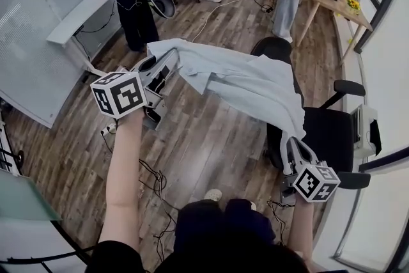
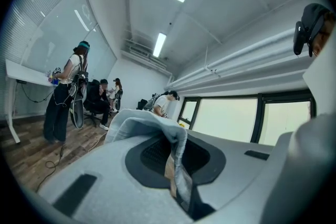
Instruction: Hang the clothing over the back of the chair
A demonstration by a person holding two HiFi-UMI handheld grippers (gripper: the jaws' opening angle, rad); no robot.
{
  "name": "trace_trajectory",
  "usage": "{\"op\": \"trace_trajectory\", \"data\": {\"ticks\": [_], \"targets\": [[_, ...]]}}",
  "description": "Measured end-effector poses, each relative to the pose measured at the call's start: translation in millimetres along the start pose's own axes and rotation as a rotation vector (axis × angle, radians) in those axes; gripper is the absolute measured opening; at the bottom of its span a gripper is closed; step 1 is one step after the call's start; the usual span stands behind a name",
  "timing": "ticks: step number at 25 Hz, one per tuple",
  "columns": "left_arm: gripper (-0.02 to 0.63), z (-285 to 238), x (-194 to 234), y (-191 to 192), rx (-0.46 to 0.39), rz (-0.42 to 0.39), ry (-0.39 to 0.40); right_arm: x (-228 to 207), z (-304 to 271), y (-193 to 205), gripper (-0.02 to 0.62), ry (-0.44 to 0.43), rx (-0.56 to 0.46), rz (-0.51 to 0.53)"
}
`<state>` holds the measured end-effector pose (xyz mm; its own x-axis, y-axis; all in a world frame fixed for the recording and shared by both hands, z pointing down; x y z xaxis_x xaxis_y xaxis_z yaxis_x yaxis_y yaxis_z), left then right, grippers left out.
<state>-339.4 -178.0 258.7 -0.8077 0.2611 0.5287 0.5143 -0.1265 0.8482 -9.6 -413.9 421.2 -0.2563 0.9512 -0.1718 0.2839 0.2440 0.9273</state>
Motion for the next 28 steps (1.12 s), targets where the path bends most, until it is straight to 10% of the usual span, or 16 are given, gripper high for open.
{"op": "trace_trajectory", "data": {"ticks": [13, 28], "targets": [[0.021, 24.7, 19.1, 0.3, -0.002, 0.047, -0.066, -2.9, 6.4, -28.2, 0.0, -0.017, -0.032, -0.002], [0.02, 6.0, 38.0, 75.8, 0.173, 0.141, 0.128, 25.3, -3.0, -19.1, 0.0, 0.031, -0.022, -0.017]]}}
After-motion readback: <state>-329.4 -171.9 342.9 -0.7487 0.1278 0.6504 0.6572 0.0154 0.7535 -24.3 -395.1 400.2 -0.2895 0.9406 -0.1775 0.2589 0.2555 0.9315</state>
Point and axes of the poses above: the fingertips, and each gripper's own axes: z backward along the fingers, x to its left, y out of its underside, the point moved 5 cm from there along z, backward along the fingers, and after that the axes turned 13 degrees about z, right-handed, at the moved point
